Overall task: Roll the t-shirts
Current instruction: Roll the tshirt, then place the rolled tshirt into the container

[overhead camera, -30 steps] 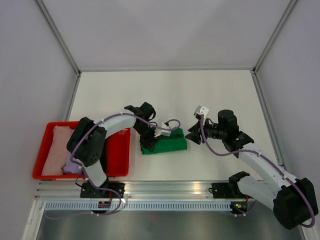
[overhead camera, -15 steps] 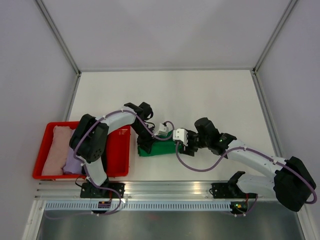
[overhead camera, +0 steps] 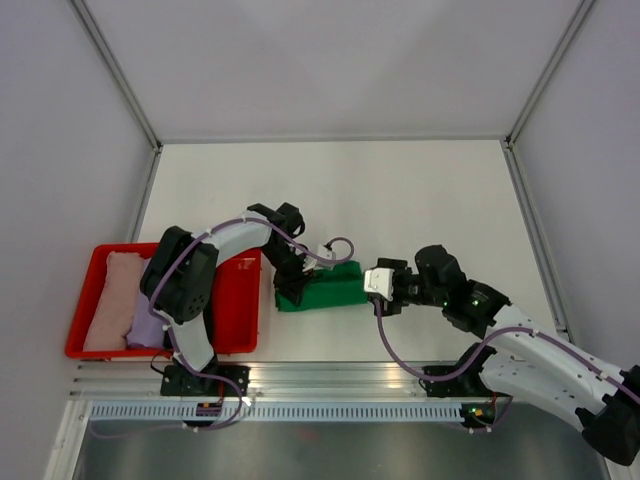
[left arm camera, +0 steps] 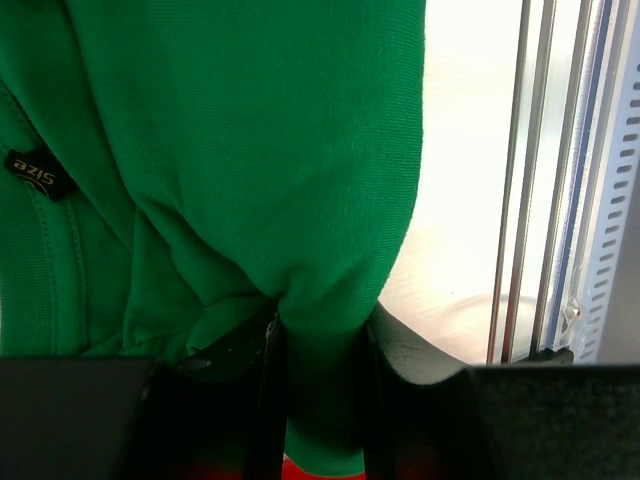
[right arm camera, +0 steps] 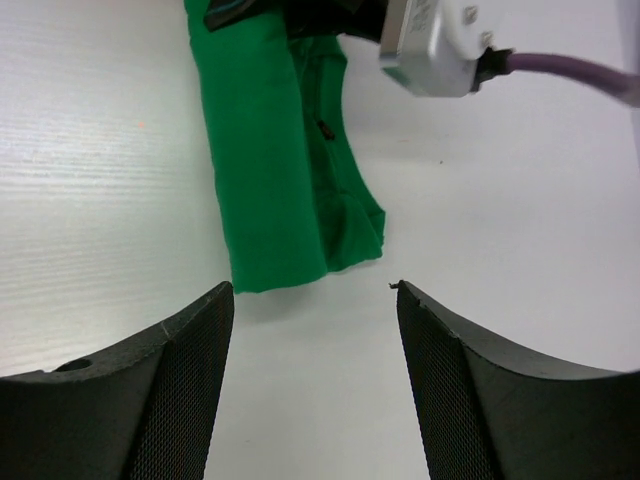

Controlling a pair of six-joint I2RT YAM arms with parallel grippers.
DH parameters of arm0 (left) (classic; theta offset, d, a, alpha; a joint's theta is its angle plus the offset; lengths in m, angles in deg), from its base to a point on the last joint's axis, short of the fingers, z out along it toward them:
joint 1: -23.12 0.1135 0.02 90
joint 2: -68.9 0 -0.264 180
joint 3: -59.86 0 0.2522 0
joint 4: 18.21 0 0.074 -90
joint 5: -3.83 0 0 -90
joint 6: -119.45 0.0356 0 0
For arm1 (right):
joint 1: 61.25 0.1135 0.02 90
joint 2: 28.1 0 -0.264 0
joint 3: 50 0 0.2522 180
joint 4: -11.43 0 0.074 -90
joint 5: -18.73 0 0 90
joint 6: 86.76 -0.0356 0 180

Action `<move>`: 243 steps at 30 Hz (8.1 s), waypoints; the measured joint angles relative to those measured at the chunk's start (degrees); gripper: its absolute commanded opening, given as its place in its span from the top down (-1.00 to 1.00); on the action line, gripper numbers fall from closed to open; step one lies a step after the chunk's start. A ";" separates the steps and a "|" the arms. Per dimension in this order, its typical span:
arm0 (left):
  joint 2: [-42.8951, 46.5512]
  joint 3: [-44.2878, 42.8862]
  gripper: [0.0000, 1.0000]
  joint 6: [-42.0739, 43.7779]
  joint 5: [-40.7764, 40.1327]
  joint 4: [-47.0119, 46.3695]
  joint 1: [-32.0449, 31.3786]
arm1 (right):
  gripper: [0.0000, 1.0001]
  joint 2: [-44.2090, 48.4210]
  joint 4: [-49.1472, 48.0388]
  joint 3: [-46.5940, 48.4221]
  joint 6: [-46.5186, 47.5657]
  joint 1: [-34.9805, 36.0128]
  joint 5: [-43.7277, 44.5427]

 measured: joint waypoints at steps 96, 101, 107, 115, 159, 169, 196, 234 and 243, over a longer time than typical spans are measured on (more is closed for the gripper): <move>-11.78 -9.97 0.35 -23.26 -1.66 4.90 5.81 | 0.06 -33.18 -15.69 -0.92 -59.78 -15.06 -9.92; -11.78 -10.19 0.20 -23.23 -2.38 4.74 5.95 | 0.69 -36.15 -16.15 -0.04 -59.78 -15.04 -10.60; -11.74 -12.85 0.21 -24.55 -4.31 3.76 8.66 | 0.73 -39.91 -15.54 1.77 -59.91 -15.06 -10.91; -7.98 -15.74 0.10 -24.13 -7.74 -0.63 11.47 | 0.70 -44.02 -12.50 5.49 -59.87 -15.08 -10.75; 1.46 2.60 -1.00 -6.21 -30.91 -22.08 -20.76 | 0.01 -46.93 -8.81 9.51 -66.34 -17.11 -8.48; 0.81 2.64 -0.16 -10.25 -34.07 -25.20 -20.94 | 0.00 -41.83 0.00 11.89 -64.94 -22.73 -3.89; -3.69 -10.40 0.47 -39.01 -32.06 -15.15 -6.32 | 0.00 -39.43 2.54 13.27 -62.18 -26.38 -0.98; 18.84 3.37 0.27 -63.23 -34.38 3.19 26.01 | -0.02 -45.48 3.23 18.69 -64.04 -26.47 0.31; 14.27 9.49 0.18 -65.75 -31.85 -1.73 24.87 | -0.01 -44.48 6.12 18.71 -63.76 -26.47 2.36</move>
